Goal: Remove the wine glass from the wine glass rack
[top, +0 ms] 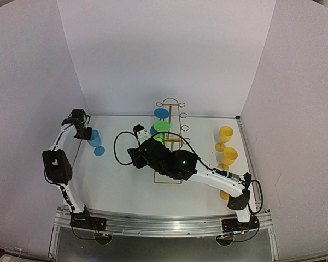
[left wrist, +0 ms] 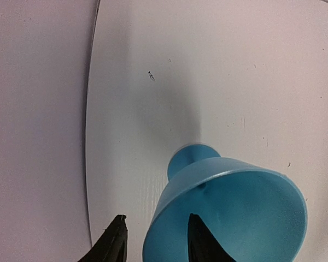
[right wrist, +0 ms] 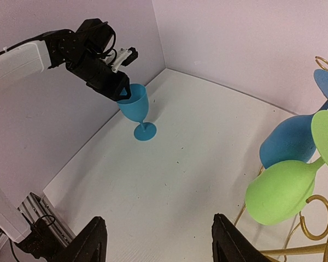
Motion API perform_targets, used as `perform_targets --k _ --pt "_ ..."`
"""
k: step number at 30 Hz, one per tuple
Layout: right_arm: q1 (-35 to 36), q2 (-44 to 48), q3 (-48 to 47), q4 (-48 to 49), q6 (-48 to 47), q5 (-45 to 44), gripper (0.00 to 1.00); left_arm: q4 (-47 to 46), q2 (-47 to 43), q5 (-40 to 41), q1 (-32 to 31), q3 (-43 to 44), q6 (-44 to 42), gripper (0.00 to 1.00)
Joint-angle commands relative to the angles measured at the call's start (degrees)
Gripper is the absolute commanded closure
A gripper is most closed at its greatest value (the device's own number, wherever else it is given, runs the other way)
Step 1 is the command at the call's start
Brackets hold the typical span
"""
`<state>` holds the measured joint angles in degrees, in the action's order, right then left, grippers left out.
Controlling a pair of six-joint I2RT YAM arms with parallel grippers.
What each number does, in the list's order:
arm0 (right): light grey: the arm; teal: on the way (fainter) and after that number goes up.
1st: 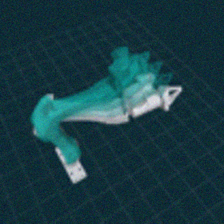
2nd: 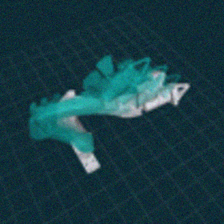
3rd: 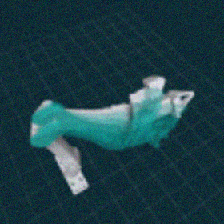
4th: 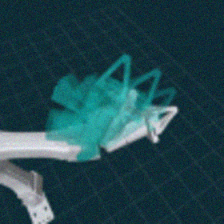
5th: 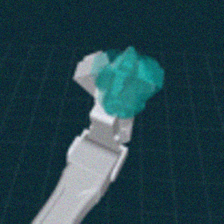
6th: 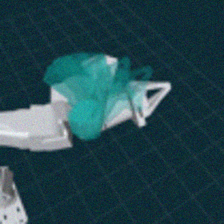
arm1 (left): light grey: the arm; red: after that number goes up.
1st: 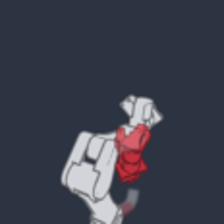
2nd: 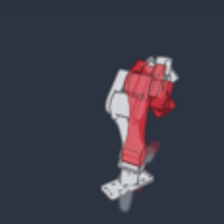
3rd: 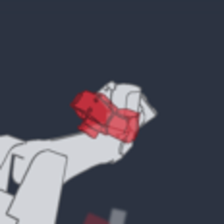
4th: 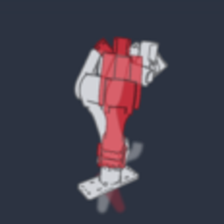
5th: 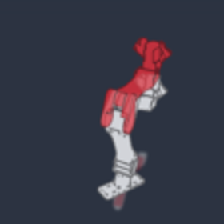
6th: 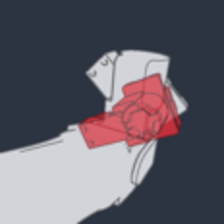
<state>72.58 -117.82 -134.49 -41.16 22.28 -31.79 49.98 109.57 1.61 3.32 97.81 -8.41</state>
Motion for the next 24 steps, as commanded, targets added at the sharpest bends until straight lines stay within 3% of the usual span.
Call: perform_targets --k 1,5,12,18,21,24 --pt "0.29 3.38 0.22 1.66 -0.94 -1.34 0.39 -0.65 -4.11 -0.02 0.02 2.98 -2.15 0.5" --pt "0.2 3.74 0.07 1.63 -1.73 -1.34 0.38 -1.77 -7.83 -0.86 0.0 4.48 -0.61 0.41" --pt "-1.66 8.44 3.79 1.65 -0.74 -1.09 0.36 -7.1 -19.34 -13.34 -1.36 2.33 1.56 0.36" --pt "-7.63 14.21 8.49 1.6 5.62 5.85 0.4 -4.36 -25.53 -21.79 -9.81 1.72 3.7 0.38" --pt "-11.67 15.8 9.9 1.41 8.16 8.63 0.43 -4.41 -26.57 -24.55 -14.5 2.81 8.85 0.37" --pt "-15.13 16.68 10.92 0.95 10.14 8.62 0.44 -4.67 -24.99 -28.76 -16.34 5.83 20.08 0.34"
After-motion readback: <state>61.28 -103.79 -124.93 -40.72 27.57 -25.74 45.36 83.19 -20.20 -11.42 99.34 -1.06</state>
